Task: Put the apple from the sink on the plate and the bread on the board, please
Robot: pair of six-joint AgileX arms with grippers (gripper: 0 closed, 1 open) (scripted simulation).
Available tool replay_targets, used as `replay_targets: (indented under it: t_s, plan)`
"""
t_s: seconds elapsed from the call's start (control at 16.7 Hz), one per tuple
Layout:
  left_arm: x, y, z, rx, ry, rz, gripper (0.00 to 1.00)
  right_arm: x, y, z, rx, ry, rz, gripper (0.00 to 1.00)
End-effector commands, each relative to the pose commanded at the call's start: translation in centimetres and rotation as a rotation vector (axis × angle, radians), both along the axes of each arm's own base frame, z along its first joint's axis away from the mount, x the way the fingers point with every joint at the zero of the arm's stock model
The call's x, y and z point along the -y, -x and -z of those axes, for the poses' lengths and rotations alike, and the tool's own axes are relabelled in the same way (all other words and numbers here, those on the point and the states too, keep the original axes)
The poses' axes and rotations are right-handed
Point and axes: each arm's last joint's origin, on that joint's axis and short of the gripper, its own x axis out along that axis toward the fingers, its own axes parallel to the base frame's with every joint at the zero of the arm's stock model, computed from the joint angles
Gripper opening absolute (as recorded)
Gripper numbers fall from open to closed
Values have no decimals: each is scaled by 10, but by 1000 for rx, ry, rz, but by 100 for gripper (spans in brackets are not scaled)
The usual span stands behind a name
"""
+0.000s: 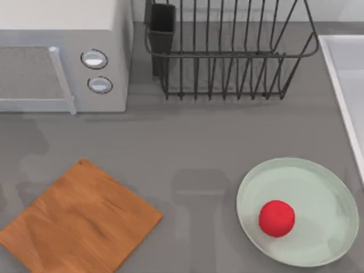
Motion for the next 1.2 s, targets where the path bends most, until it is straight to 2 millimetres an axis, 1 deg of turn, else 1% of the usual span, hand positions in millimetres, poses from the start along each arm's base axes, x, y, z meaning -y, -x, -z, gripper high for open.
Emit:
replay_targets:
  t_s: [0.12, 0.24, 0.42, 0.84, 0.96, 1.2]
  plan:
    - [-13, -19, 12, -134, 6, 68, 100, 0, 0, 0, 0, 0, 0, 100]
    - [-23, -32, 25, -239, 23, 125, 100, 0, 0, 0, 0, 0, 0, 100]
    - [-33, -43, 37, -328, 45, 178, 100, 0, 0, 0, 0, 0, 0, 100]
    - [-33, -44, 40, -338, 48, 187, 100, 0, 0, 0, 0, 0, 0, 100]
    - [-34, -45, 51, -343, 51, 184, 100, 0, 0, 0, 0, 0, 0, 100]
    - [-35, -47, 88, -328, 45, 183, 100, 0, 0, 0, 0, 0, 0, 100]
